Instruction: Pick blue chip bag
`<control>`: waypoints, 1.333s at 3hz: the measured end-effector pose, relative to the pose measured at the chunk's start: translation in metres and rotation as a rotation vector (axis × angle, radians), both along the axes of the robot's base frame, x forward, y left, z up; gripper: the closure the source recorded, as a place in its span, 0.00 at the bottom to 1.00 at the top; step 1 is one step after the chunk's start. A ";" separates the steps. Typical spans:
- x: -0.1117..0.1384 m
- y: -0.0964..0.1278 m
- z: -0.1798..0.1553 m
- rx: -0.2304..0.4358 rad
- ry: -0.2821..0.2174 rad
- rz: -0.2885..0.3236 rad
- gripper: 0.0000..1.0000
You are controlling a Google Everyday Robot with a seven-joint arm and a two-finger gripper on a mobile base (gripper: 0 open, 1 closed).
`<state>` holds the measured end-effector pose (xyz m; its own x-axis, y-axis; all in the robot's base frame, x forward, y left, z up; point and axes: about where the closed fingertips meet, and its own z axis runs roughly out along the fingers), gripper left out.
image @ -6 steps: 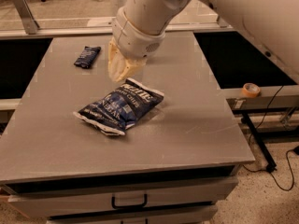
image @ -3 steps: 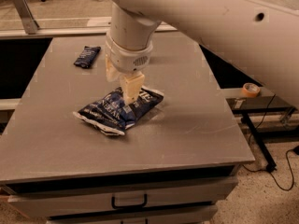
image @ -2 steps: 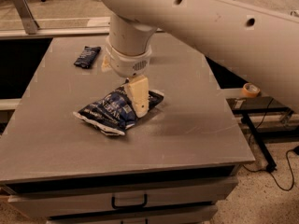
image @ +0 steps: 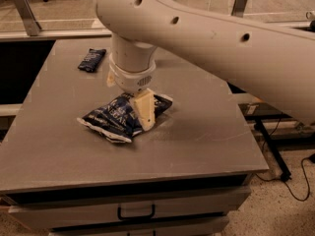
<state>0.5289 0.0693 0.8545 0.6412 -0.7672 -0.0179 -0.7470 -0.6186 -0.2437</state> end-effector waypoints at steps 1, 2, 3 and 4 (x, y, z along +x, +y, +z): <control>0.000 0.000 -0.006 -0.013 0.001 0.010 0.40; 0.001 0.000 -0.007 -0.012 0.007 0.016 0.63; 0.002 -0.001 -0.002 -0.001 0.008 0.018 0.87; -0.003 -0.016 0.031 0.071 -0.007 0.014 1.00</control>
Offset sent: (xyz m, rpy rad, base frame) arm 0.0028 -0.0007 -0.0074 -0.0089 0.0174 0.0213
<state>0.5256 0.0530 0.8856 0.6525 -0.7547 -0.0678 -0.7362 -0.6103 -0.2925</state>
